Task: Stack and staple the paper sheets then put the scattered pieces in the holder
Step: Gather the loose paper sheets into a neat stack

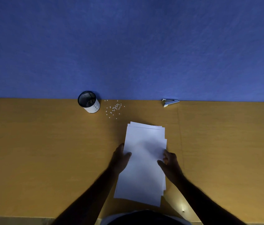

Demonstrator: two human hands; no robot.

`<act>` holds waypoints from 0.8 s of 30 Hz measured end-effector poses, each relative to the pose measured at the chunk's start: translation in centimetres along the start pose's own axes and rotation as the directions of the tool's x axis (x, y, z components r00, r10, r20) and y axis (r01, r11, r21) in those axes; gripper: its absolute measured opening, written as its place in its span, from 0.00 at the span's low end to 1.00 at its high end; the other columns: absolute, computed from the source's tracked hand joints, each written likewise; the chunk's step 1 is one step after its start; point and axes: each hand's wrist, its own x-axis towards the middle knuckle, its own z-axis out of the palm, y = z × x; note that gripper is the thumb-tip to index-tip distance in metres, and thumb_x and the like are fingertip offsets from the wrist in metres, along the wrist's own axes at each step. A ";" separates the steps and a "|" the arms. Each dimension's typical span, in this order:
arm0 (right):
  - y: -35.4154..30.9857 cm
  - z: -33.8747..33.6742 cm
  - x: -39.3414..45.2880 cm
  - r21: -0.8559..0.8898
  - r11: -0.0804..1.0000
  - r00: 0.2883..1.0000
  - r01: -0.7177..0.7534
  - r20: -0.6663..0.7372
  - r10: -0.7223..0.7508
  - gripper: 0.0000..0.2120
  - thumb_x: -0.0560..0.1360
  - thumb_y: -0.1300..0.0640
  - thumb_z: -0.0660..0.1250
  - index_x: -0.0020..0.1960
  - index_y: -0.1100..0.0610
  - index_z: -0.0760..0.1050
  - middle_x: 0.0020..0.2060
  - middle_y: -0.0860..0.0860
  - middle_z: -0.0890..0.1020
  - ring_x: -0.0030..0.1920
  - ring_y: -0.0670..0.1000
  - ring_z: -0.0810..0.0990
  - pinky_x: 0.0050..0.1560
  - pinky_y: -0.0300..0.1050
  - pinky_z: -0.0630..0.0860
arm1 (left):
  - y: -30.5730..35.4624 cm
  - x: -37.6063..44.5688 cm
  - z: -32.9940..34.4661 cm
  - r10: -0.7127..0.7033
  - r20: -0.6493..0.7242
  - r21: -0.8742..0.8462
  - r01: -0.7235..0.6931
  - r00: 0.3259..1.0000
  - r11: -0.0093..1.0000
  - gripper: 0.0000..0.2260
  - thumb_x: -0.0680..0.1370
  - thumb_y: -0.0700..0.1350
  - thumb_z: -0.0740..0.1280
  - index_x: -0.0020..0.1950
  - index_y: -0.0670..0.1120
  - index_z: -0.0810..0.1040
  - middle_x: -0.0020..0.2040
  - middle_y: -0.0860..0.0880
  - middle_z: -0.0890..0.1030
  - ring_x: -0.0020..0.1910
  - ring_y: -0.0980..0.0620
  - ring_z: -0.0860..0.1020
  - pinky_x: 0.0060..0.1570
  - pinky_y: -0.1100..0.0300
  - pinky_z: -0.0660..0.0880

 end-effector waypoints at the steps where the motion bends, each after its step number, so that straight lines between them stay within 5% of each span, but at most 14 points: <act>1: -1.1 -0.5 -0.5 0.024 1.000 1.000 0.003 -0.005 -0.003 0.16 0.74 0.56 0.72 0.61 0.54 0.75 0.55 0.49 0.80 0.53 0.47 0.82 0.52 0.43 0.84 | 0.1 -0.2 -0.1 0.022 -0.006 0.003 -0.022 1.000 1.000 0.24 0.84 0.40 0.68 0.79 0.42 0.69 0.76 0.44 0.76 0.75 0.41 0.75 0.73 0.50 0.73; 3: -1.7 -1.1 -0.7 0.072 0.997 1.000 0.023 -0.020 -0.022 0.11 0.75 0.63 0.71 0.56 0.55 0.77 0.50 0.47 0.84 0.49 0.47 0.85 0.46 0.39 0.84 | 0.3 -0.8 -0.5 0.058 -0.008 0.010 -0.058 0.998 0.998 0.24 0.84 0.42 0.68 0.79 0.43 0.68 0.76 0.45 0.76 0.75 0.43 0.74 0.74 0.50 0.72; 6: -2.3 -2.1 -0.7 0.233 0.972 0.999 -0.025 -0.036 0.035 0.17 0.74 0.65 0.75 0.59 0.54 0.76 0.50 0.42 0.83 0.49 0.42 0.85 0.40 0.30 0.79 | 0.8 -1.6 -1.5 0.116 0.010 0.026 -0.116 0.993 0.993 0.23 0.85 0.46 0.68 0.79 0.48 0.69 0.74 0.49 0.78 0.73 0.46 0.77 0.72 0.51 0.75; 11: -3.1 -4.0 -0.3 0.393 0.919 0.999 -0.032 0.006 0.032 0.24 0.69 0.53 0.82 0.61 0.53 0.78 0.53 0.46 0.87 0.53 0.47 0.86 0.51 0.43 0.82 | 1.7 -3.5 -3.8 0.208 0.082 -0.022 -0.207 0.975 0.978 0.21 0.84 0.50 0.68 0.77 0.55 0.71 0.68 0.56 0.81 0.66 0.55 0.80 0.69 0.51 0.79; 17: -7.6 -6.2 -0.6 0.520 0.851 0.996 0.069 0.018 -0.092 0.15 0.70 0.63 0.80 0.56 0.58 0.84 0.51 0.51 0.89 0.52 0.53 0.88 0.49 0.42 0.83 | 3.5 -5.3 -6.1 0.226 0.076 -0.184 -0.209 0.971 0.960 0.16 0.83 0.44 0.71 0.68 0.58 0.77 0.61 0.59 0.86 0.60 0.57 0.84 0.61 0.56 0.81; 21: -10.7 -7.0 -1.3 0.565 0.814 0.990 0.131 -0.029 -0.140 0.11 0.73 0.61 0.78 0.55 0.58 0.85 0.50 0.53 0.88 0.51 0.54 0.88 0.50 0.52 0.84 | 5.1 -6.0 -6.5 0.248 0.006 -0.249 -0.238 0.969 0.939 0.15 0.82 0.41 0.72 0.62 0.59 0.78 0.55 0.63 0.87 0.56 0.60 0.85 0.51 0.66 0.82; 24: -12.8 -7.7 -2.2 0.548 0.808 0.976 0.215 -0.102 -0.191 0.11 0.75 0.60 0.76 0.57 0.55 0.83 0.50 0.50 0.88 0.51 0.51 0.87 0.49 0.47 0.85 | 5.9 -6.1 -6.8 0.280 -0.068 -0.250 -0.288 0.958 0.924 0.17 0.81 0.43 0.74 0.66 0.58 0.77 0.58 0.61 0.86 0.58 0.64 0.83 0.55 0.68 0.81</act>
